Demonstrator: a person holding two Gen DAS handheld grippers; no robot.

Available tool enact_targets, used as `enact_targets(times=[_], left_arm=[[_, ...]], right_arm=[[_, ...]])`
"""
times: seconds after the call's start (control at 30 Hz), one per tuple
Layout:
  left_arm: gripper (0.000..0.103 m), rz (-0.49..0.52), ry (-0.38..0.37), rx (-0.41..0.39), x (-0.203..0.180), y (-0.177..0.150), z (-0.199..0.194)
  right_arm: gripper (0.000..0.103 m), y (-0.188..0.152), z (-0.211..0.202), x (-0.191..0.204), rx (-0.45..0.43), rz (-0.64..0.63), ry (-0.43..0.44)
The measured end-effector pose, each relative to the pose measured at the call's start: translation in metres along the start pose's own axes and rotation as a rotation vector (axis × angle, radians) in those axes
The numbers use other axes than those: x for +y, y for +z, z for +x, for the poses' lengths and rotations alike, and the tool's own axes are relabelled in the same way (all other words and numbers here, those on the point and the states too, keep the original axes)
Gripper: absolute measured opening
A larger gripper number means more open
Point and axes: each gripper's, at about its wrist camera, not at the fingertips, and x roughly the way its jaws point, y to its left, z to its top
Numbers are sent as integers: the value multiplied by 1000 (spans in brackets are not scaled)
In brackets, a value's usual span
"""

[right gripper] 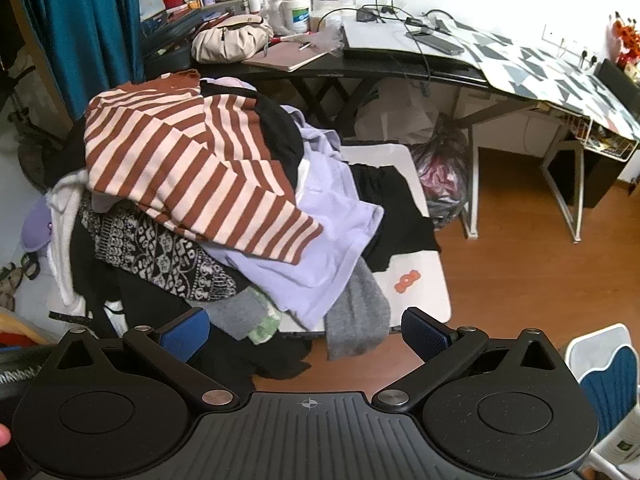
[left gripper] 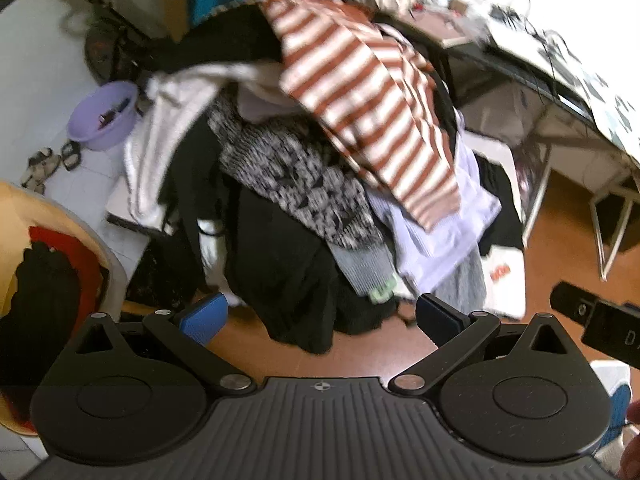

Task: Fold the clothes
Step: 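Move both grippers toward the brown-and-pink striped sweater on the clothes pile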

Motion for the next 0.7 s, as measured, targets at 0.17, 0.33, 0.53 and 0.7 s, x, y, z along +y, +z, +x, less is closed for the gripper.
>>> enact_targets(times=[0.17, 0.33, 0.53, 0.7], left_arm=[[102, 8, 41, -132, 14, 9, -15], [102, -46, 39, -230, 37, 11, -29], [102, -46, 115, -276, 60, 13, -31], [102, -151, 100, -227, 80, 10, -25]], right_arm=[[102, 12, -5, -1, -124, -43, 31], [102, 28, -5, 3, -182, -102, 46], [102, 32, 1, 11, -179, -135, 61], [102, 29, 5, 29, -185, -186, 15]])
